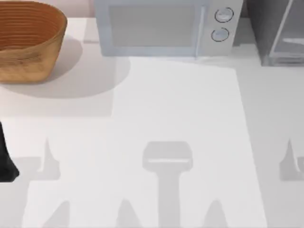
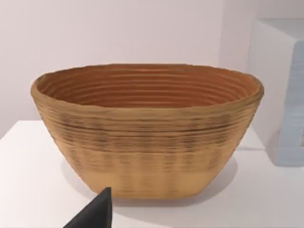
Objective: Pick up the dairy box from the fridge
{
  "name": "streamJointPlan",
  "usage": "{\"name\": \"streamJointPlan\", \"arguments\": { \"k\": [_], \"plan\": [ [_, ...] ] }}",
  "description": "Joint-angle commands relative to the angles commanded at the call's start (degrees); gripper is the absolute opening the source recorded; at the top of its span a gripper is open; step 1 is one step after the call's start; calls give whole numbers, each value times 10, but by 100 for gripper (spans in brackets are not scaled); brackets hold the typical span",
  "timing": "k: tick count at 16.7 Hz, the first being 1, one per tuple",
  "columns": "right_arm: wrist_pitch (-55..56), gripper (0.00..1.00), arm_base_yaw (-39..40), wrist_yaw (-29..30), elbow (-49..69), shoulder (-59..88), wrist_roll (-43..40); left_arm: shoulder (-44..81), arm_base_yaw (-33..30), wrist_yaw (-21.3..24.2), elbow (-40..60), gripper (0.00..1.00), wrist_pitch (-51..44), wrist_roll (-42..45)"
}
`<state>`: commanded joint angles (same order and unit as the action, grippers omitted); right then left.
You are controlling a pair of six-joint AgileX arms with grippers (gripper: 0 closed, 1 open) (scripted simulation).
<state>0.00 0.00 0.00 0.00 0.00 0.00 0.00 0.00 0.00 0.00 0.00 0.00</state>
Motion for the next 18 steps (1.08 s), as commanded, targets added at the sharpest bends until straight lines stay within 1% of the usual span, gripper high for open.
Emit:
{"name": "streamJointPlan", "arguments": {
  "k": [4,7,11,18],
  "plan": [
    [18,100,-7,-7,3,18,0,0,0,0,0,100,0,0],
    [90,100,-33,-32,15,88,0,0,0,0,0,100,0,0],
    [259,100,-88,-83,35,264,1,0,0,0,0,100,0,0],
    [600,100,-200,-191,63,678,7,0,0,0,0,100,0,0]
  ]
}}
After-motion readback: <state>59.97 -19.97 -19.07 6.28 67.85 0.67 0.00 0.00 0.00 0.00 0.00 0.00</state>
